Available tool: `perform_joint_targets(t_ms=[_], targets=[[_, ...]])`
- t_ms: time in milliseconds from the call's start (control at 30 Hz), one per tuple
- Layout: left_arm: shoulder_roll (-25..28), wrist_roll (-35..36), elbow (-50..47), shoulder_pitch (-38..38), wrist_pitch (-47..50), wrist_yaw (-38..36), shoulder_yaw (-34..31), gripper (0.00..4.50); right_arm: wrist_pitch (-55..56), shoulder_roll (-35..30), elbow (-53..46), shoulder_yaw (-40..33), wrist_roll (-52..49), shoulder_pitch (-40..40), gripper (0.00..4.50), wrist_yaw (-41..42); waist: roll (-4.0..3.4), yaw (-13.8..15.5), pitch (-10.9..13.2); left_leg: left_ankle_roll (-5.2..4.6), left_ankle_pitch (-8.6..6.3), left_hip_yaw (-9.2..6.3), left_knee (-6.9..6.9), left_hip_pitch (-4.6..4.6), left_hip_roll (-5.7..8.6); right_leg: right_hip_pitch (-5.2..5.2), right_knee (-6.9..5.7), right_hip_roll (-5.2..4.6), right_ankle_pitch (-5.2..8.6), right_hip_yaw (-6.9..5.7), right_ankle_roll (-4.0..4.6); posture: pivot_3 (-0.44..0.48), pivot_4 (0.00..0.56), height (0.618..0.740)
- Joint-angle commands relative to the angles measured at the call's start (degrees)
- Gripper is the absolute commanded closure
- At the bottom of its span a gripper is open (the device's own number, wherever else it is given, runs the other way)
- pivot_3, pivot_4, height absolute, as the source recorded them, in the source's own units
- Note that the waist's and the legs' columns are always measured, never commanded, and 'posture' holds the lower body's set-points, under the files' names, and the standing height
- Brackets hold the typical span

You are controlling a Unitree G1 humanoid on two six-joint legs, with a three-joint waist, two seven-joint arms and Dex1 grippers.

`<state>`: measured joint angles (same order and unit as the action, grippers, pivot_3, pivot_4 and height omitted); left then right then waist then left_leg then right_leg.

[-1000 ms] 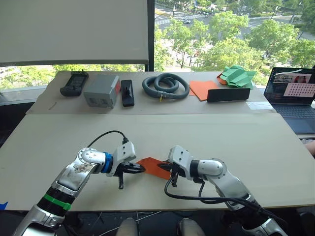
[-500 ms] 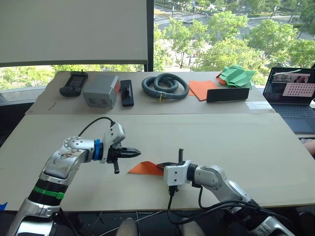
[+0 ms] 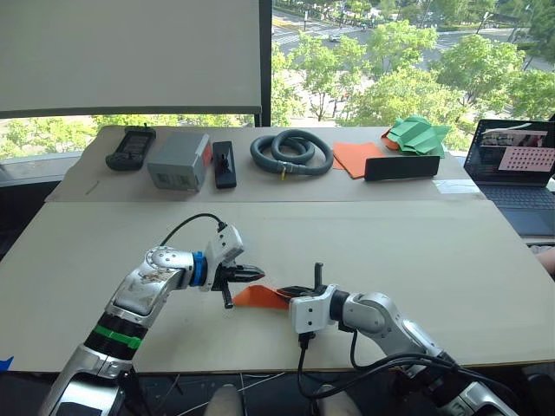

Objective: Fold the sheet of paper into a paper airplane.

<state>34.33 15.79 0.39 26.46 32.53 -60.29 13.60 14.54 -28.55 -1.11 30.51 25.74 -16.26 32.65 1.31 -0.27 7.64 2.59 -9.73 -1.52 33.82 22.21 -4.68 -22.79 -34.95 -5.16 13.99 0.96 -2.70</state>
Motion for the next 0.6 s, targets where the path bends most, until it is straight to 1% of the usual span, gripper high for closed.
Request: perform_joint_targets(t_ms=[33,100,133,233,333,467,600], targets=[[0.5,-1.7,-1.2,0.5,-2.8,-1.6,1.9,4.5,0.1,-0.1,-0.5,0.1,0.1,0.9,4.48,1.5,-0.01,0.0,0.0,0.0,0.0,0.0,0.0,-0.01,0.0,0.05,0.0,0.0,0.0,0.0,0.0,0.0,0.15,0.704],[0.5,-1.4,-3.2,-0.2,-2.5,-2.8,3.1,4.5,-0.9,0.2,-0.2,-0.3,-0.2,0.6,4.48,1.8,-0.01,0.0,0.0,0.0,0.0,0.0,0.0,-0.06,0.0,0.1,-0.01,0.0,0.0,0.0,0.0,0.0,0.15,0.704],[0.7,-1.2,-3.9,-0.5,-2.2,-3.3,3.4,4.5,-1.3,0.4,-0.2,-0.5,-0.4,0.5,4.2,2.1,-0.01,0.0,0.0,0.0,0.0,0.0,-0.01,-0.08,0.0,0.12,-0.01,0.0,0.0,0.0,0.0,0.0,0.15,0.704],[1.5,-2.1,-4.8,-1.1,-2.7,-3.8,4.1,4.5,-2.7,0.8,-0.3,-1.2,-1.6,0.4,3.24,3.5,-0.01,-0.1,0.0,0.01,-0.01,0.0,-0.01,-0.09,0.0,0.31,-0.02,0.0,0.0,0.0,0.0,0.0,0.15,0.704],[1.8,-2.8,-4.7,-1.8,-3.5,-4.0,4.4,4.5,-5.6,1.5,-1.9,-2.1,-3.3,0.8,2.18,5.2,-0.01,-0.2,0.0,0.01,-0.01,-0.01,-0.02,-0.26,-0.01,0.43,-0.01,-0.01,0.0,-0.01,0.0,0.0,0.15,0.704],[2.2,-3.3,-4.4,-2.0,-4.1,-4.2,4.8,4.5,-11.3,2.2,-6.7,-4.0,-8.6,2.1,0.82,8.9,-0.01,0.0,0.0,0.15,-0.09,-0.01,-0.01,-0.28,-0.01,0.39,0.04,-0.03,0.0,-0.02,0.0,0.0,0.15,0.704],[2.2,-4.4,-3.2,-2.4,-5.3,-4.3,5.3,4.5,-19.9,1.1,-15.5,-5.3,-15.4,4.3,0.82,15.6,-0.02,0.0,0.0,0.11,-0.07,0.0,-0.01,-0.19,0.0,0.43,0.02,-0.02,0.0,-0.01,0.0,0.0,0.15,0.704]])
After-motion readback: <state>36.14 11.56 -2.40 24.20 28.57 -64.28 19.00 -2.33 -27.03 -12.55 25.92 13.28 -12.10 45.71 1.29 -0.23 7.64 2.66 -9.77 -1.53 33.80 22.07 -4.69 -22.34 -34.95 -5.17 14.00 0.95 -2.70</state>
